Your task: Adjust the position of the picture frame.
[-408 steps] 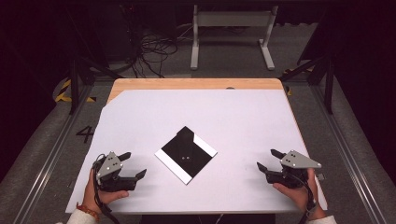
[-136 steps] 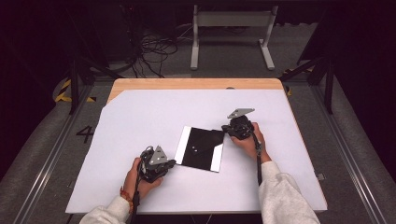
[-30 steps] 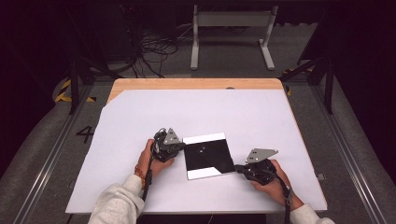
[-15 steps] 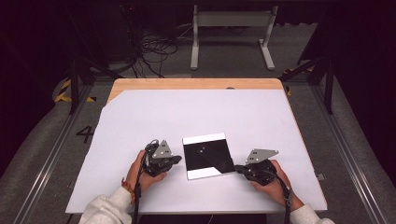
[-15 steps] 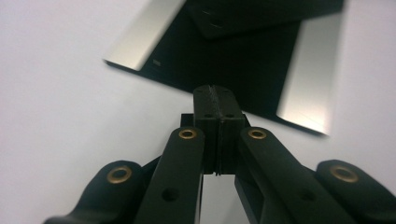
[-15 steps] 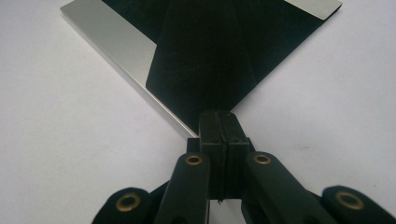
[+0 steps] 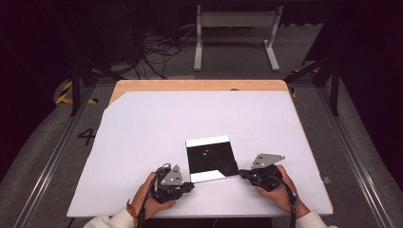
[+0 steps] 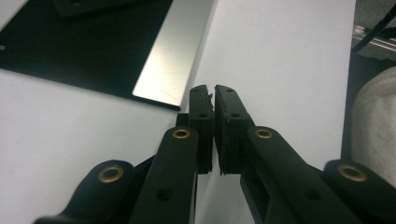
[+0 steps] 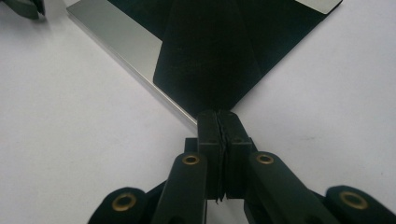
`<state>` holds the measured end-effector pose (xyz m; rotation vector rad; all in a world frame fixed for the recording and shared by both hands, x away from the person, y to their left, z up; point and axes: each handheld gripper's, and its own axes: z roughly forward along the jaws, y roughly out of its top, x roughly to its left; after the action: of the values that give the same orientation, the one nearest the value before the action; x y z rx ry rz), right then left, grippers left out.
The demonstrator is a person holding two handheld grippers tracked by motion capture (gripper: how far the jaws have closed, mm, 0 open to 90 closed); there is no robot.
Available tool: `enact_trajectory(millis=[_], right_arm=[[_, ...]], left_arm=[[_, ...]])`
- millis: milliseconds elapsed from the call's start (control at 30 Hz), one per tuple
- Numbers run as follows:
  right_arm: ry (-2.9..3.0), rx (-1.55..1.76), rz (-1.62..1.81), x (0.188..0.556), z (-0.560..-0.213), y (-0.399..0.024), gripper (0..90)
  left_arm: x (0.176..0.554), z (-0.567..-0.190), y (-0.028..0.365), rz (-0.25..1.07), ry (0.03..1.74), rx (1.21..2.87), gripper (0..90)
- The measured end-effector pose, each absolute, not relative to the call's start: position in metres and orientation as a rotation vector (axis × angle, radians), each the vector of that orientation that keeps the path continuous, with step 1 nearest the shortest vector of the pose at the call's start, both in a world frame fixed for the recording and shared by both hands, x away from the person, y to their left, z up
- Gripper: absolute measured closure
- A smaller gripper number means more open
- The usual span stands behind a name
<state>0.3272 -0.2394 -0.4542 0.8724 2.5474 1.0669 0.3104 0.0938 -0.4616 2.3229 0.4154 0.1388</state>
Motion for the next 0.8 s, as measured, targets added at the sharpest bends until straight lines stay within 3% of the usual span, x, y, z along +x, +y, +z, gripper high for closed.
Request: enact_trajectory(millis=[500,600,800], right_arm=[[2.547,0.879,1.068,0.328,-0.454,-0.239,88.7],[2.547,0.881,1.066,0.327,-0.454,-0.239,88.7],[2.546,0.885,1.062,0.327,-0.454,-0.238,88.7]], left_arm=[[0.313,-0.463,0.09,0.253,0.476,2.329,89.8],[0.317,-0.463,0.092,0.34,0.516,2.34,89.8],[0.324,-0.463,0.098,0.28,0.523,2.321,87.9]])
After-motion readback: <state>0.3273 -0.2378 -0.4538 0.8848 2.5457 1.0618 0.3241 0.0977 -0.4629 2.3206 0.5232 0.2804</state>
